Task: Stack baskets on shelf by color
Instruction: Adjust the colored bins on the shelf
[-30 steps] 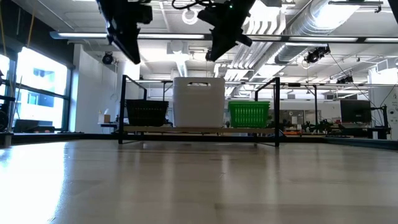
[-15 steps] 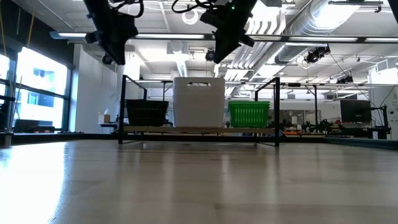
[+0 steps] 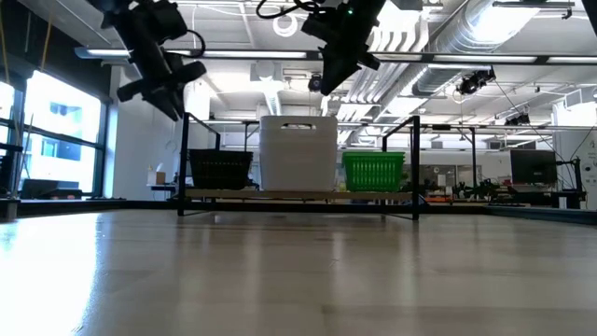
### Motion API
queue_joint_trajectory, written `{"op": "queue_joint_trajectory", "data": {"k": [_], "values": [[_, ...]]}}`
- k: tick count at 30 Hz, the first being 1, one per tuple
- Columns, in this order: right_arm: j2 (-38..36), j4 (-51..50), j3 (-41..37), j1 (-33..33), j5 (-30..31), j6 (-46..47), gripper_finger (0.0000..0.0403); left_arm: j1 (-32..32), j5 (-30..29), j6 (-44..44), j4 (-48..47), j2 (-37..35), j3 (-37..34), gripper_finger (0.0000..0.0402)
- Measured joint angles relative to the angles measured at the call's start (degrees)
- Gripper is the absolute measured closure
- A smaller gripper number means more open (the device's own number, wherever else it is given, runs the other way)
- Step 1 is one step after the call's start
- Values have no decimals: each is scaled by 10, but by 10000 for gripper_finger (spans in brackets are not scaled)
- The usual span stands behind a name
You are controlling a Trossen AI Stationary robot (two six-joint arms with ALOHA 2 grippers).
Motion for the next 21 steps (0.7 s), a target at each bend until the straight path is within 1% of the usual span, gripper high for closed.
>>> {"op": "queue_joint_trajectory", "data": {"k": [4,11,13,17,19,21], "values": [[0,0,0,0,0,0,403,19,2,-22,21,23,0,326],[0,0,0,0,-1,-11,403,41,12,-74,63,108,0,326],[0,0,0,0,-2,-11,403,51,46,-103,74,126,2,326],[0,0,0,0,-2,-21,403,69,142,-141,83,160,3,326],[0,0,0,0,-2,-26,403,74,173,-155,85,174,3,326],[0,0,0,0,-2,-26,403,81,188,-168,85,188,3,326]]}}
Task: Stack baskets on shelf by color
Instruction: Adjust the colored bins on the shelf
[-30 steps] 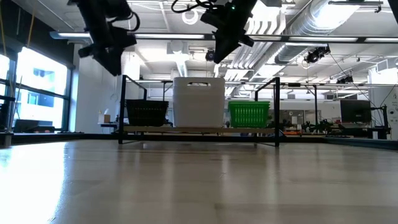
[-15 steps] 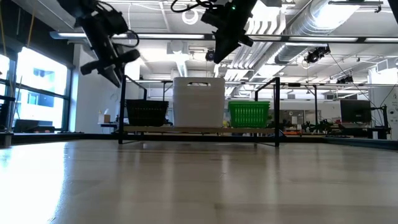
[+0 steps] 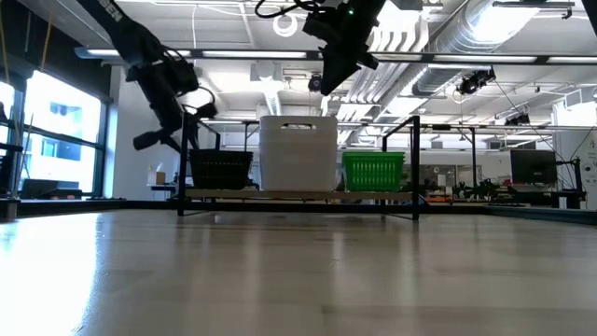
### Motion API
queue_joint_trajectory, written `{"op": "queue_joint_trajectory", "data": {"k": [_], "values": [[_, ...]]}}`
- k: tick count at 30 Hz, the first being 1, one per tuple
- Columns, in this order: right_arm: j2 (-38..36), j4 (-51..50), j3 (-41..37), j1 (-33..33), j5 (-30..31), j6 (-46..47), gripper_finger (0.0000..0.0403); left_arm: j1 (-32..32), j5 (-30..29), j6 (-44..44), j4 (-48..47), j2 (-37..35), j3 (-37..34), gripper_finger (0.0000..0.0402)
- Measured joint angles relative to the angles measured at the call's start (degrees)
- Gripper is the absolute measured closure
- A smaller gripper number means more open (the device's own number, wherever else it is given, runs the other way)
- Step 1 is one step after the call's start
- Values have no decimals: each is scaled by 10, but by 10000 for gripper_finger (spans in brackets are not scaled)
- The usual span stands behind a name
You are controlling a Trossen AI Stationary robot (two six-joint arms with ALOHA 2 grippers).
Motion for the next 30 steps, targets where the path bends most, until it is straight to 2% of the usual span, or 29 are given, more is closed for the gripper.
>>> {"op": "queue_joint_trajectory", "data": {"k": [7,16,30], "values": [[0,0,0,0,0,-4,403,14,39,-15,-6,15,0,326],[0,0,0,-7,0,-4,403,7,7,13,-57,15,0,336],[0,0,0,-20,0,-4,403,-21,12,21,-47,15,0,373]]}}
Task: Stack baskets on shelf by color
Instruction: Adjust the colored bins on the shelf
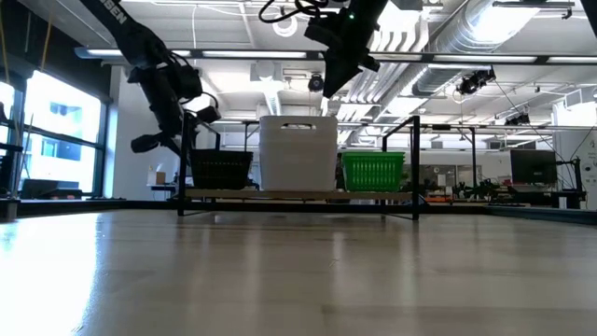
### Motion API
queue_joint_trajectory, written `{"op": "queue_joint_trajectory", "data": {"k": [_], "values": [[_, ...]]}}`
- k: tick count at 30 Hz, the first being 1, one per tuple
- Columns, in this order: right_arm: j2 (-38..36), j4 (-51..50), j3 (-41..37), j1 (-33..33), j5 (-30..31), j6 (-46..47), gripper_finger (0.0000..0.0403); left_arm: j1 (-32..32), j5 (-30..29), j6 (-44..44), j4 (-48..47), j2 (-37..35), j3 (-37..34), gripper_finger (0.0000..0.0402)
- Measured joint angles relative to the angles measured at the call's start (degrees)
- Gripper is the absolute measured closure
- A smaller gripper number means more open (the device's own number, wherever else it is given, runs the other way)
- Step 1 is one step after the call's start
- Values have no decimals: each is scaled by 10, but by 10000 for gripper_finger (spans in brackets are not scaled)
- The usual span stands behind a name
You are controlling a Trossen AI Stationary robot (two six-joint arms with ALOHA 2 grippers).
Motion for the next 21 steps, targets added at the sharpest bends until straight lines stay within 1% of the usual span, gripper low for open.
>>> {"op": "queue_joint_trajectory", "data": {"k": [5,9,17,21], "values": [[0,0,0,0,0,0,403,1,37,-2,23,0,0,389],[0,0,0,0,0,0,403,0,38,-2,26,0,0,400],[0,0,0,0,0,0,403,-1,38,-3,38,1,0,401],[0,0,0,0,0,0,403,-11,37,-1,37,12,0,401]]}}
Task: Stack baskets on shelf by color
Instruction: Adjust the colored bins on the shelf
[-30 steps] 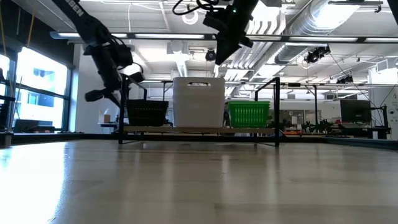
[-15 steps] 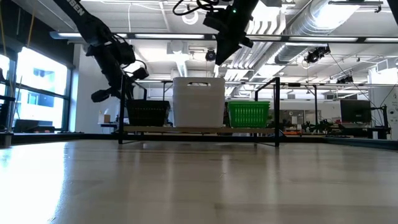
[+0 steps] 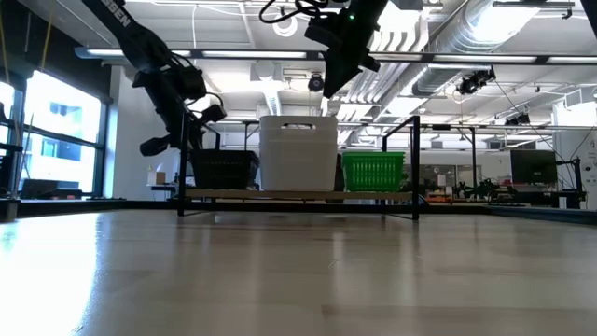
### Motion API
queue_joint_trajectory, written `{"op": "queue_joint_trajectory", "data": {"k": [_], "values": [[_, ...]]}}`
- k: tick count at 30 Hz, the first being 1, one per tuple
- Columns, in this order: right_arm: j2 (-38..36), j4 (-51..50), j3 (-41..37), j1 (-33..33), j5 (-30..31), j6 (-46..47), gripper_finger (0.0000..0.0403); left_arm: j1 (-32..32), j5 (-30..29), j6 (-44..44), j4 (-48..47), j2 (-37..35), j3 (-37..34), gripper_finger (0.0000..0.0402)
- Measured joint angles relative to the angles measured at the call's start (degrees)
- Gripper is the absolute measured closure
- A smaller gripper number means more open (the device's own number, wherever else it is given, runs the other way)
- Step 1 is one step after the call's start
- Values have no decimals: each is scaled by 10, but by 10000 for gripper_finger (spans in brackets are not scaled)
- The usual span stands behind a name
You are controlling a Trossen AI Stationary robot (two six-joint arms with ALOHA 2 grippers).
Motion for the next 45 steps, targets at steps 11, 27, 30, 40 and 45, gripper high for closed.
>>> {"op": "queue_joint_trajectory", "data": {"k": [11,27,30,40,45], "values": [[0,0,0,0,2,0,403,-15,-8,-1,35,14,0,401],[0,-1,0,15,1,21,403,18,-16,77,30,-40,-1,401],[0,-28,0,21,2,37,403,21,-17,99,23,-76,-1,401],[-4,-121,0,-15,-18,133,403,-4,-15,173,-31,-226,-1,401],[-4,-133,-9,-59,-74,156,403,-32,-15,197,-49,-295,-1,401]]}}
